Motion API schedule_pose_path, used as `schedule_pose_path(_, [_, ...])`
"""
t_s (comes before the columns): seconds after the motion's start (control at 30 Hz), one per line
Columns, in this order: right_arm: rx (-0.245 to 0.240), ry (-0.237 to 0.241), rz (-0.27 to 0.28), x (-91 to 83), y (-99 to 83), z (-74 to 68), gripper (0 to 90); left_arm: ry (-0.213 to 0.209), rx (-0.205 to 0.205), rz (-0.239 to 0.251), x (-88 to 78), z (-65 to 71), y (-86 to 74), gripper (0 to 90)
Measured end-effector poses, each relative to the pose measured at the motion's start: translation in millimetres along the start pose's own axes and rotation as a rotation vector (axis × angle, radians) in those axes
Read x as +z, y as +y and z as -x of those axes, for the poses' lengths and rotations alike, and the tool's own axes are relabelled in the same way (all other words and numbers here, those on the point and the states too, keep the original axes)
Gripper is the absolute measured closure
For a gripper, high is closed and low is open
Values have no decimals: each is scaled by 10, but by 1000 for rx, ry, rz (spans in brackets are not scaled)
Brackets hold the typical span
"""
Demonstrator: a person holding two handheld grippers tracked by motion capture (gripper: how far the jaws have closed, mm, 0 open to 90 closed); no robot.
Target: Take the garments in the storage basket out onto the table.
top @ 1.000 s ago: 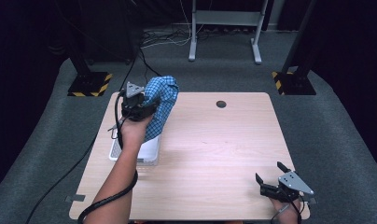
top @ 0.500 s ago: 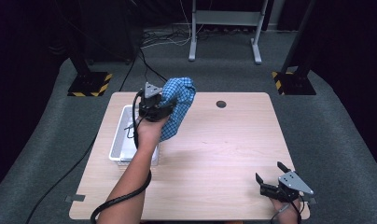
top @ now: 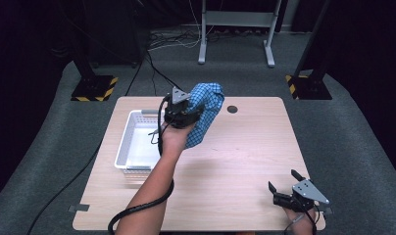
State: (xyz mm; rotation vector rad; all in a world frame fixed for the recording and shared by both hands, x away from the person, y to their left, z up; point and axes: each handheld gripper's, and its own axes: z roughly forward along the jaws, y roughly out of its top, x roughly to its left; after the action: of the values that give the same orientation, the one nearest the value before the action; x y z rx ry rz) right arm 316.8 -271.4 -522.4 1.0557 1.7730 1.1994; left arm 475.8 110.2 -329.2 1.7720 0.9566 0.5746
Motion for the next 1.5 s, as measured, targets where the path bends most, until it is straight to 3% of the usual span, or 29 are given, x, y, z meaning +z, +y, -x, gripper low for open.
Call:
schedule_pose_path(0.2, [1, -1, 0, 0, 0, 0, 38, -31, 5, 2, 122, 170, 37, 588])
schedule_pose_path(0.67, [0, 1, 1, 0, 0, 1, 39, -79, 35, -3, 297, 417, 83, 588])
schedule_pose_path(1.5, [-2, 2, 3, -3, -2, -1, 38, -73, 25, -16, 423, 474, -65, 588])
